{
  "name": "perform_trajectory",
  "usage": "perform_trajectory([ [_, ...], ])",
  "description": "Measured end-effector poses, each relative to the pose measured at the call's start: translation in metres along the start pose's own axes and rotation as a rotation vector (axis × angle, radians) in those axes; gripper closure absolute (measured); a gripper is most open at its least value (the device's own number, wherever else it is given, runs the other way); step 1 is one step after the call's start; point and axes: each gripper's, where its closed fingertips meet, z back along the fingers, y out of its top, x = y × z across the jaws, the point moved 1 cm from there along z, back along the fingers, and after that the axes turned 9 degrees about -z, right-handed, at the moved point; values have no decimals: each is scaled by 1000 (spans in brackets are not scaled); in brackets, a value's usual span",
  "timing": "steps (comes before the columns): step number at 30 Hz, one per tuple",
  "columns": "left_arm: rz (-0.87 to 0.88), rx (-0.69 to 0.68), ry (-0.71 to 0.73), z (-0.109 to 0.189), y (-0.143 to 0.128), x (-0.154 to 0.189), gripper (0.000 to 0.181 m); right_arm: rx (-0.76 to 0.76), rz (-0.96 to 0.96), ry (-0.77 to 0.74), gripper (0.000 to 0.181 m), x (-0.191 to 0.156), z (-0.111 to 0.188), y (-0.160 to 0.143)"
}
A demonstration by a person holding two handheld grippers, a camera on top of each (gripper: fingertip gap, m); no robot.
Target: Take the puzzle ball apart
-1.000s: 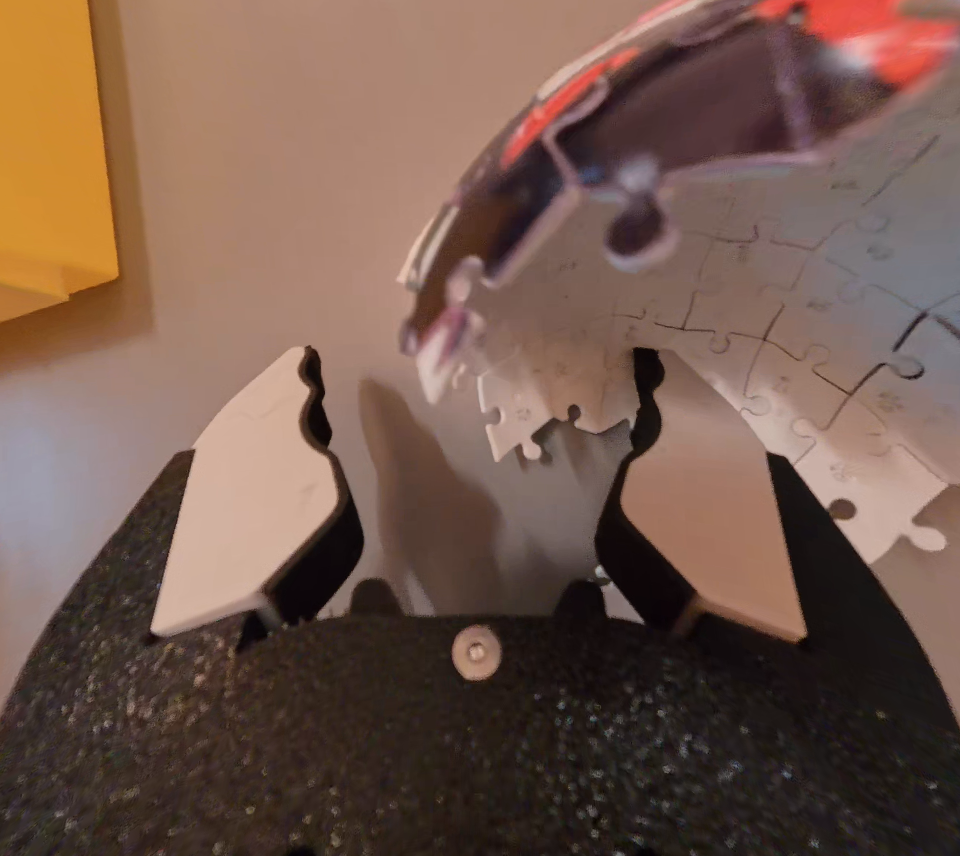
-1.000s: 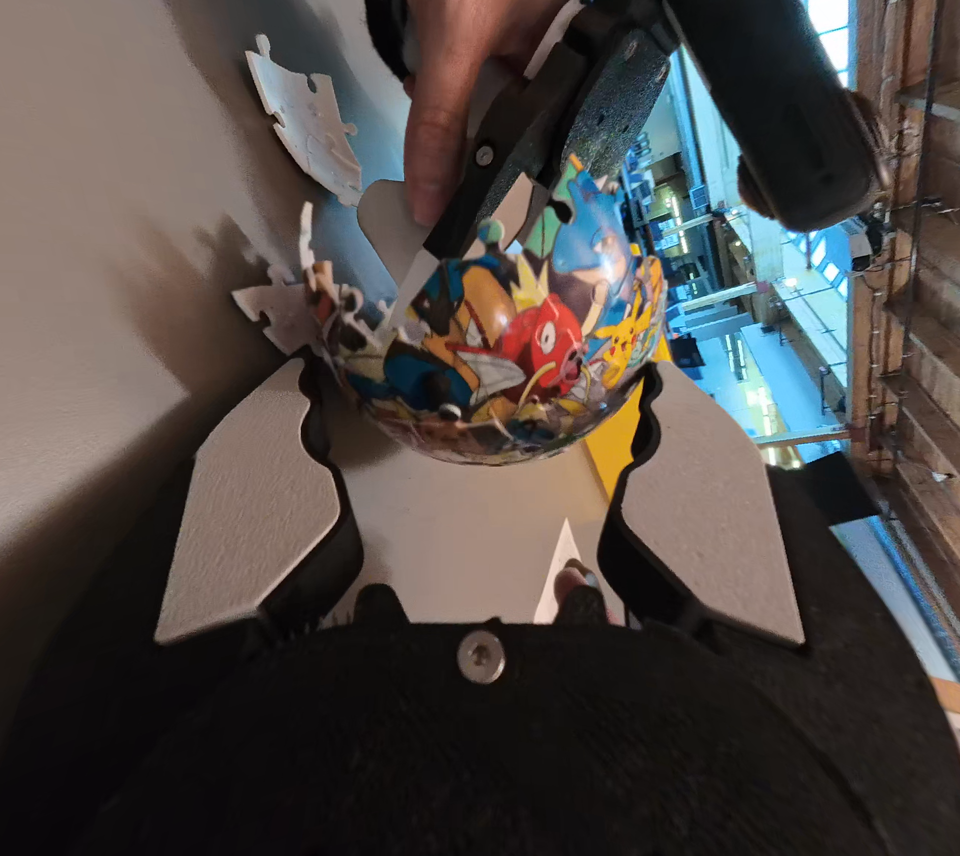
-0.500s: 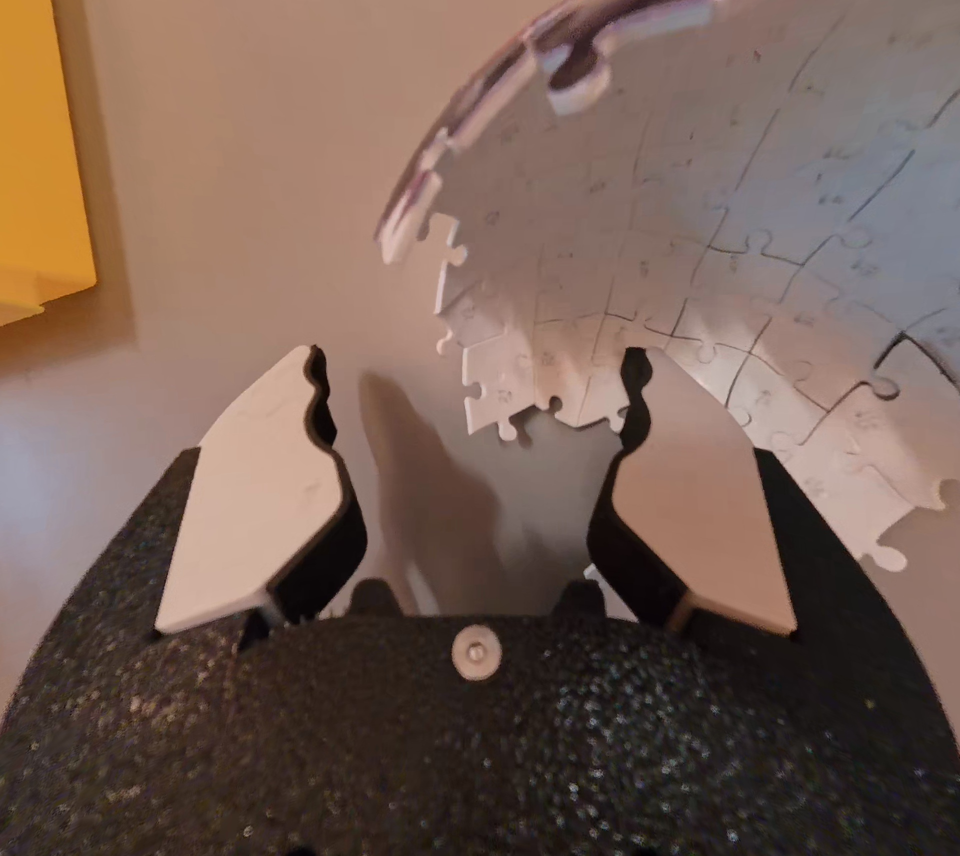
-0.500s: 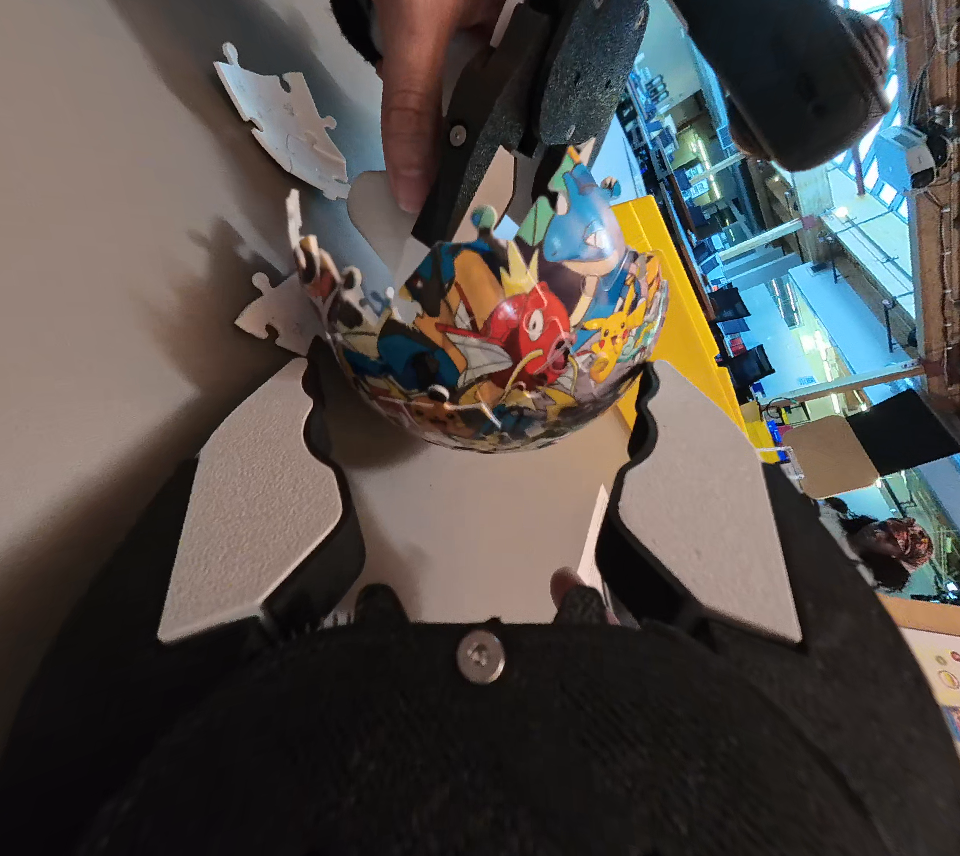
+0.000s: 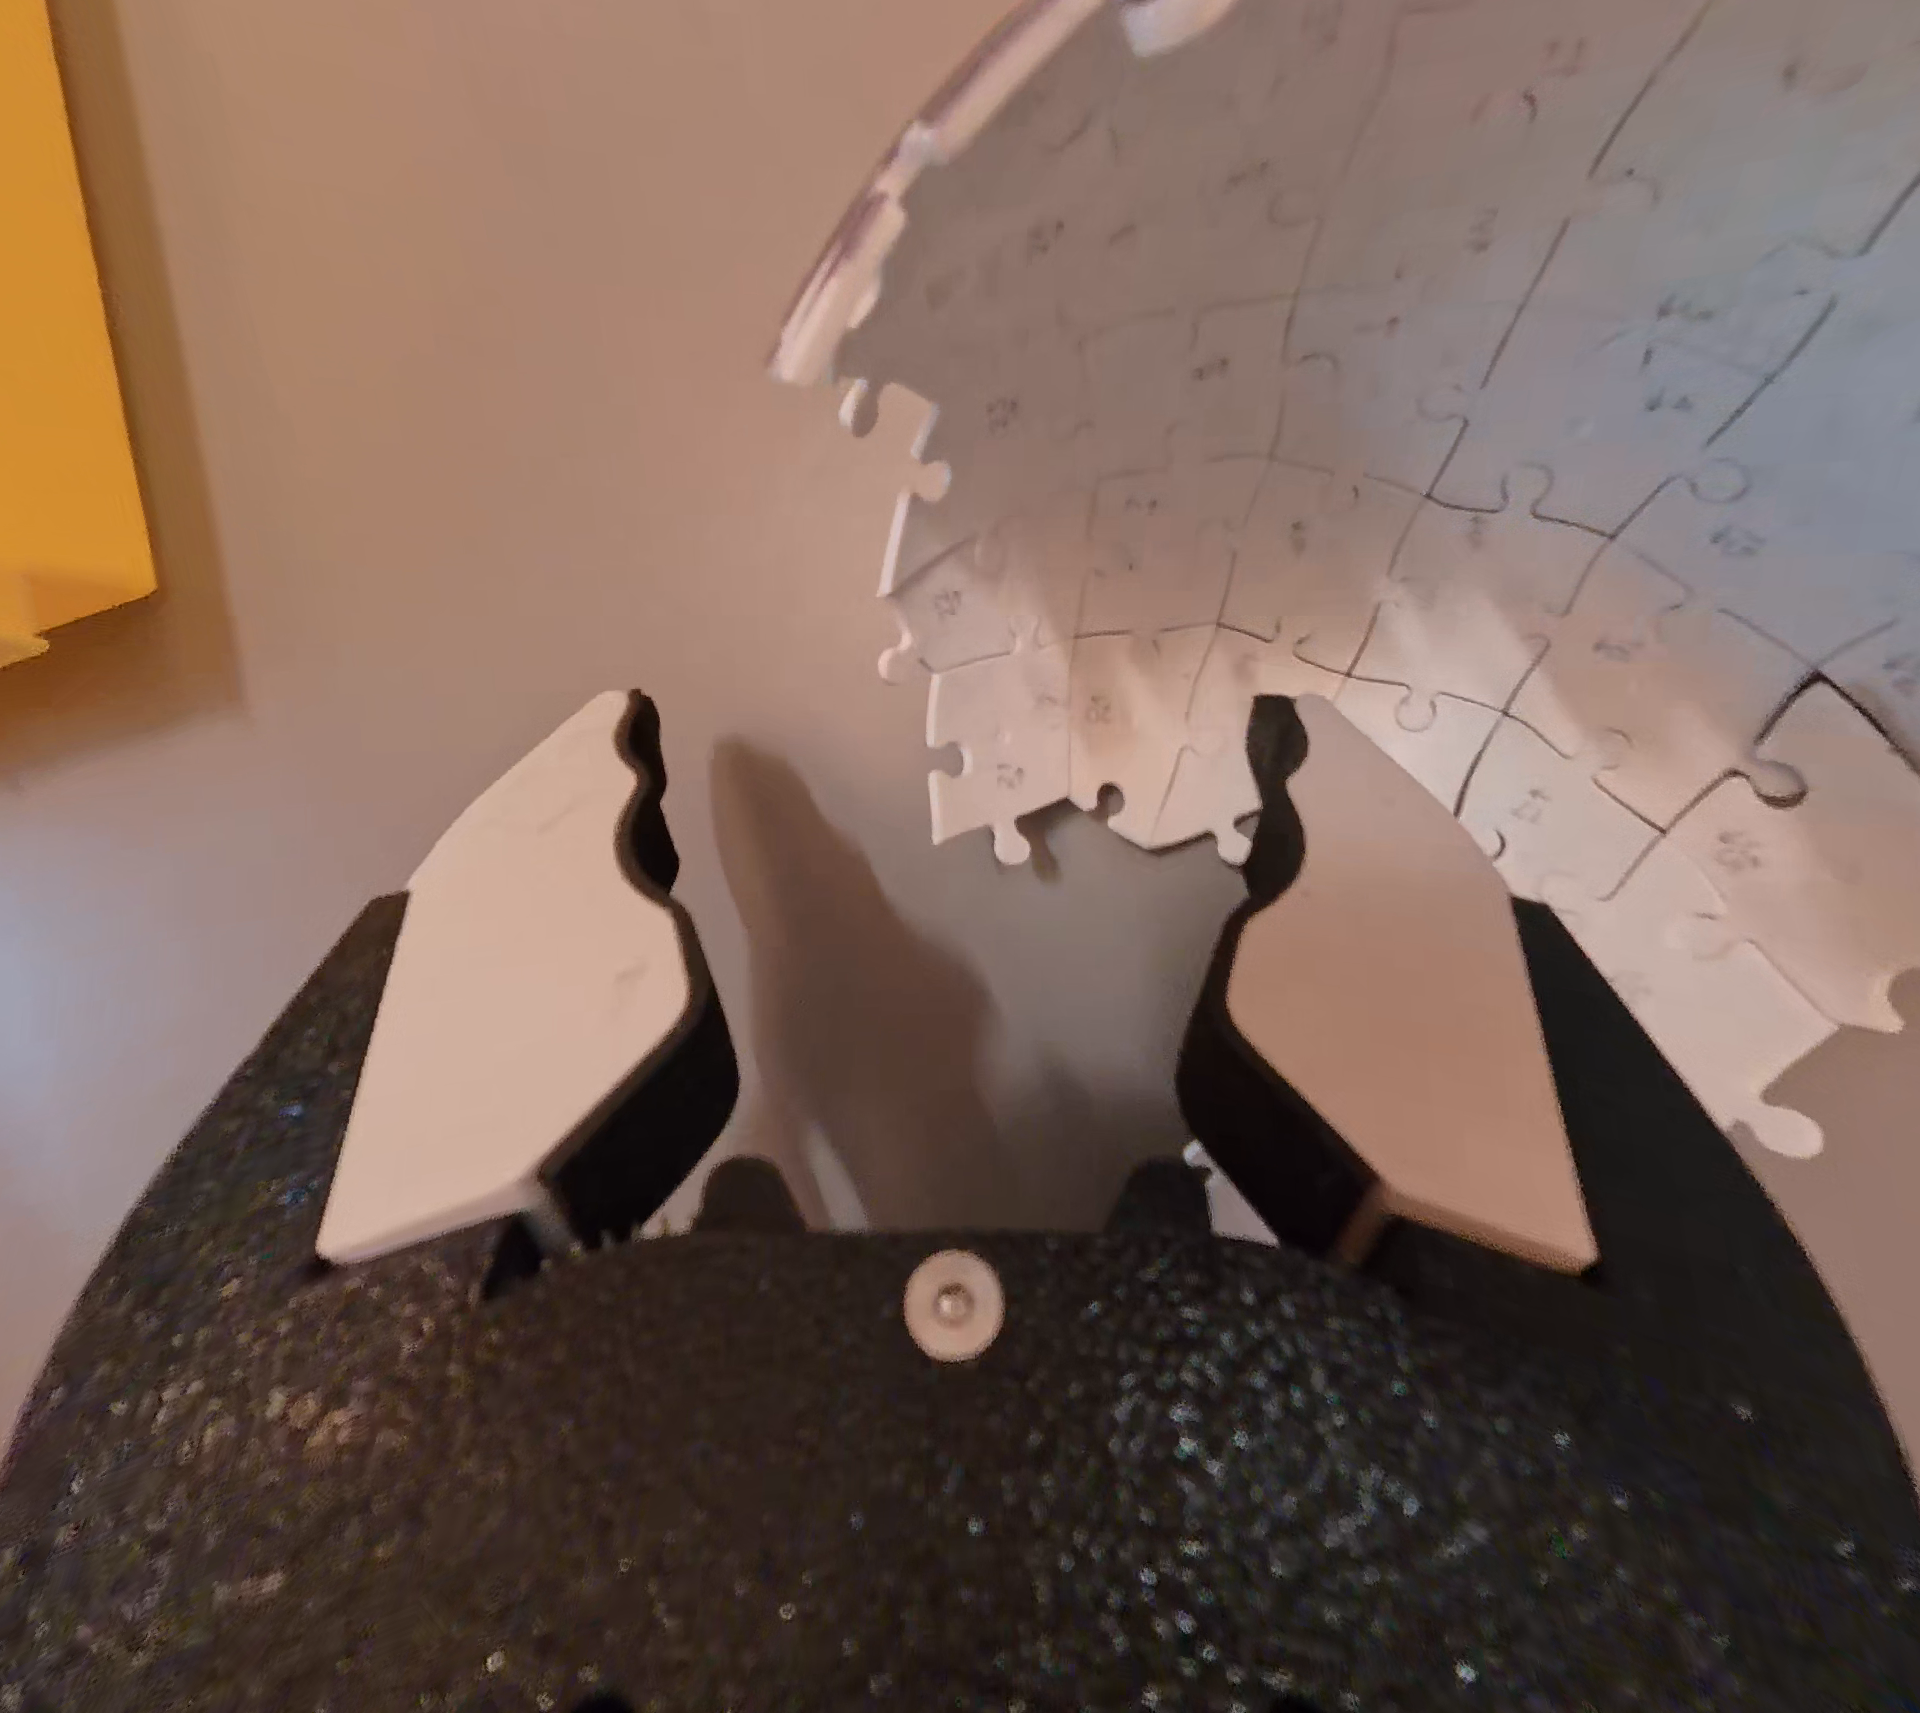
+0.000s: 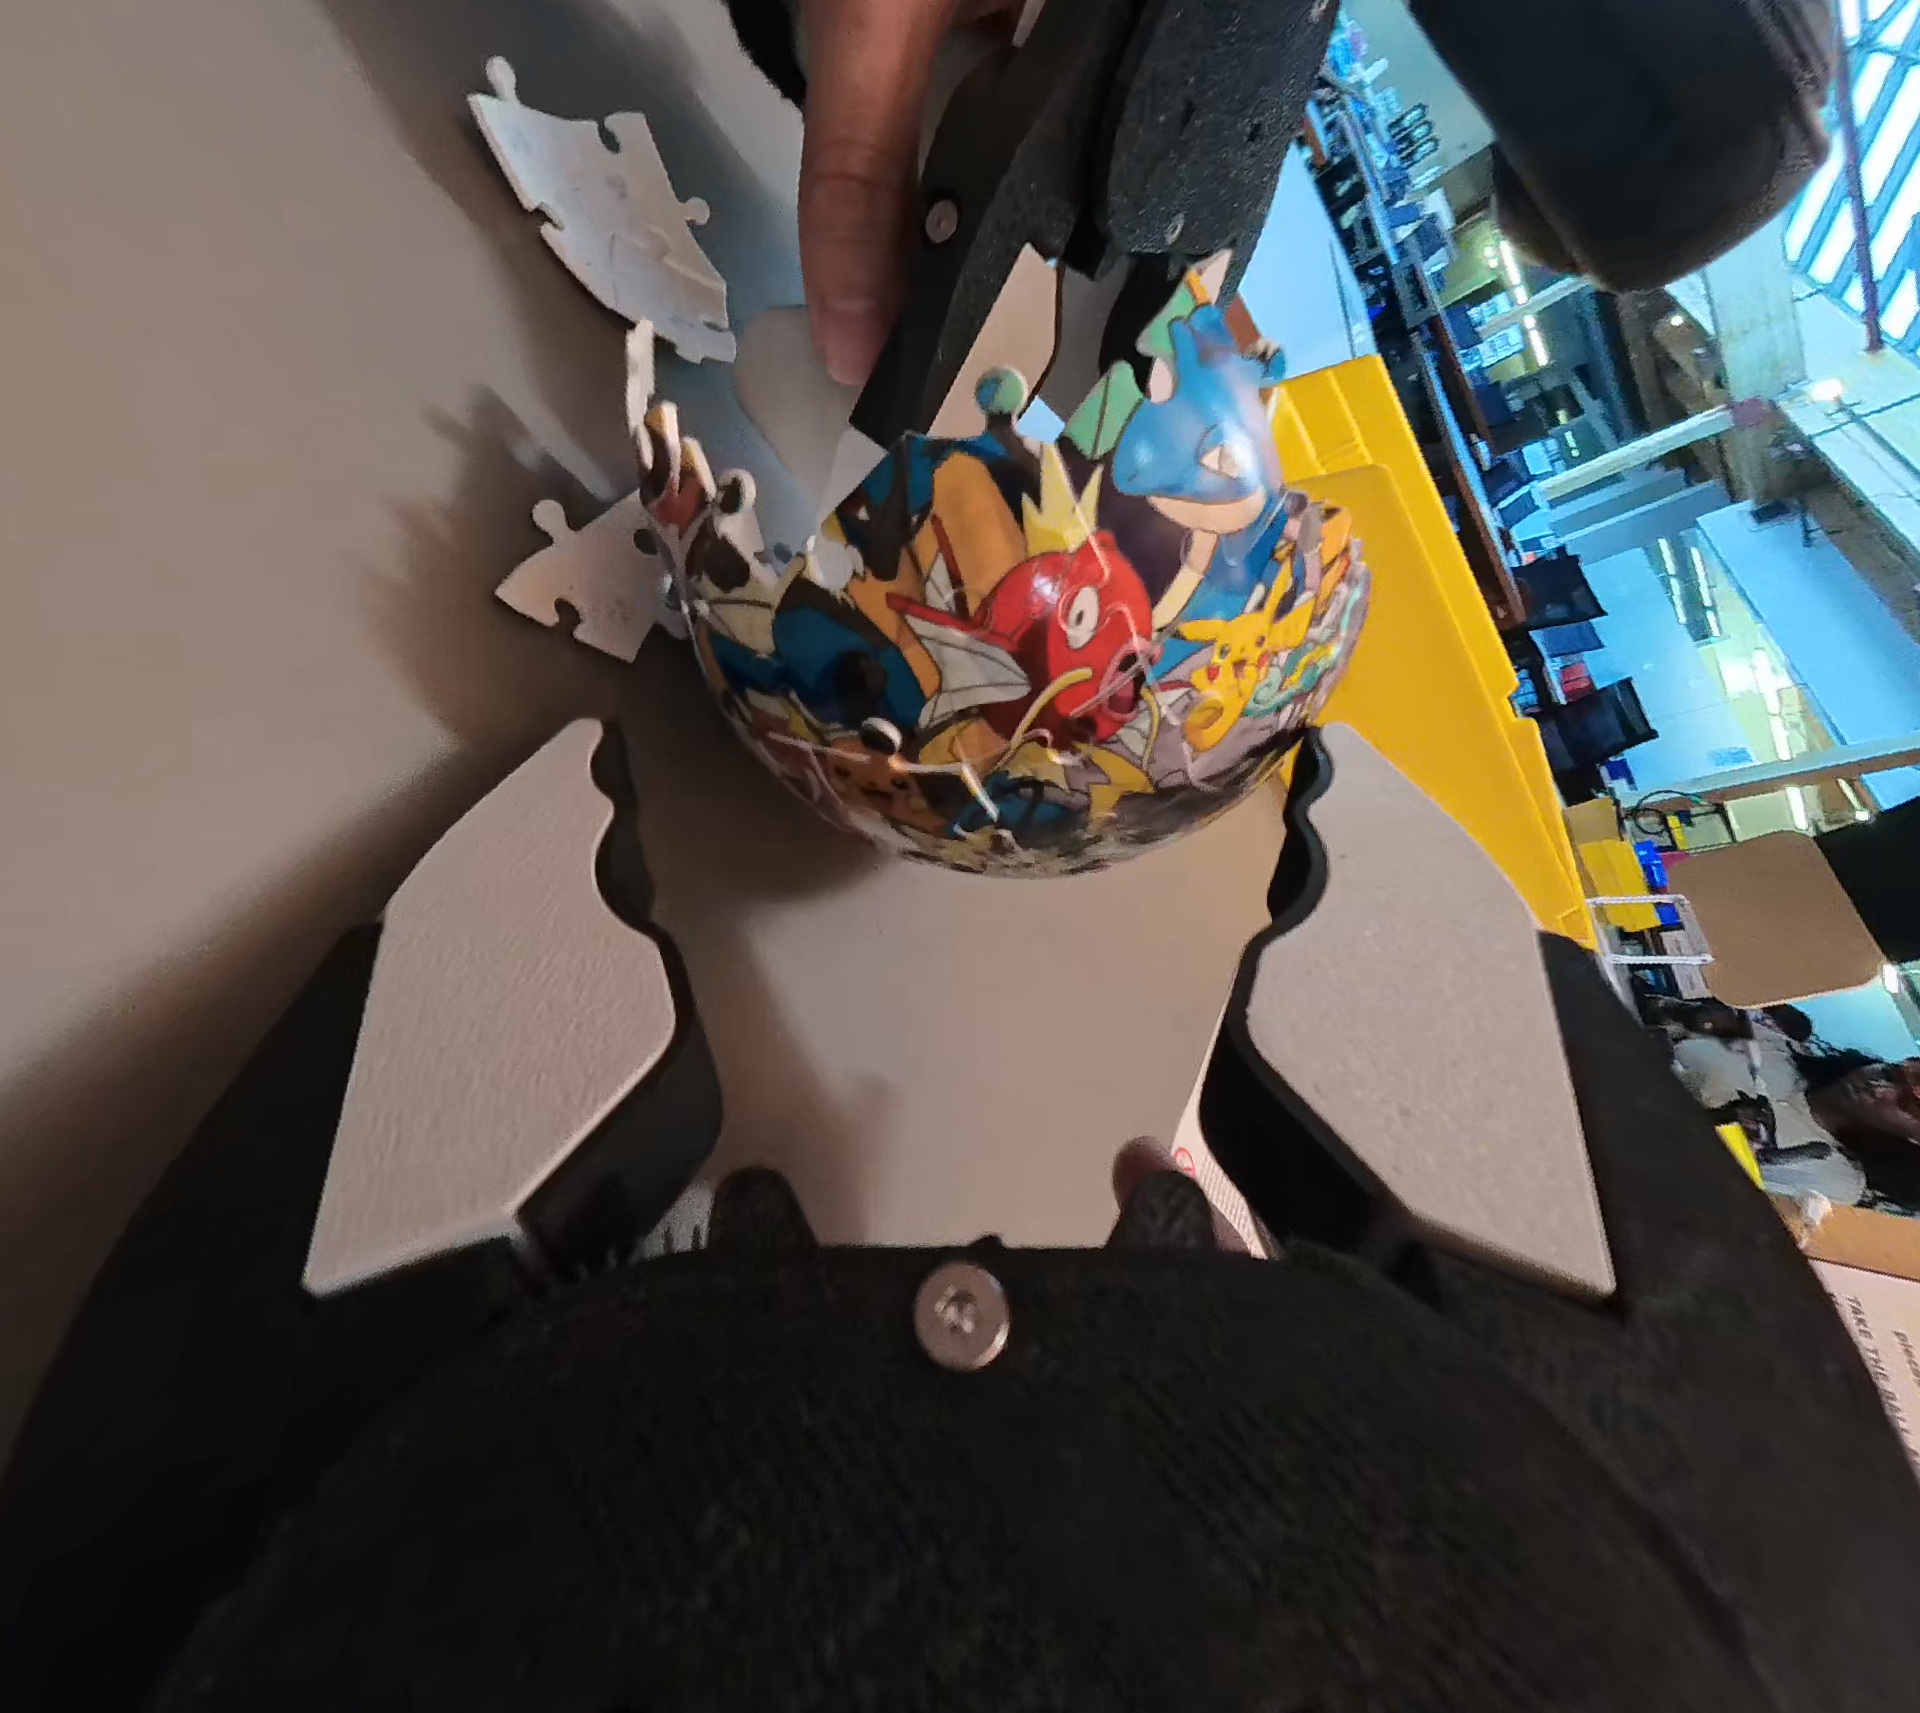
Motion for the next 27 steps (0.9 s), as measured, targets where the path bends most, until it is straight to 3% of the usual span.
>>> perform_trajectory([
  [9, -70, -48, -48, -2, 4, -3, 72, 30, -139, 48, 65, 4, 2, -4],
  [14, -103, -45, -108, -1, 4, -1, 83, 53, -198, 42, 67, 5, -2, -6],
  [27, -83, -29, 51, 17, 5, -34, 91, 37, -242, -29, 74, 9, -3, -9],
])
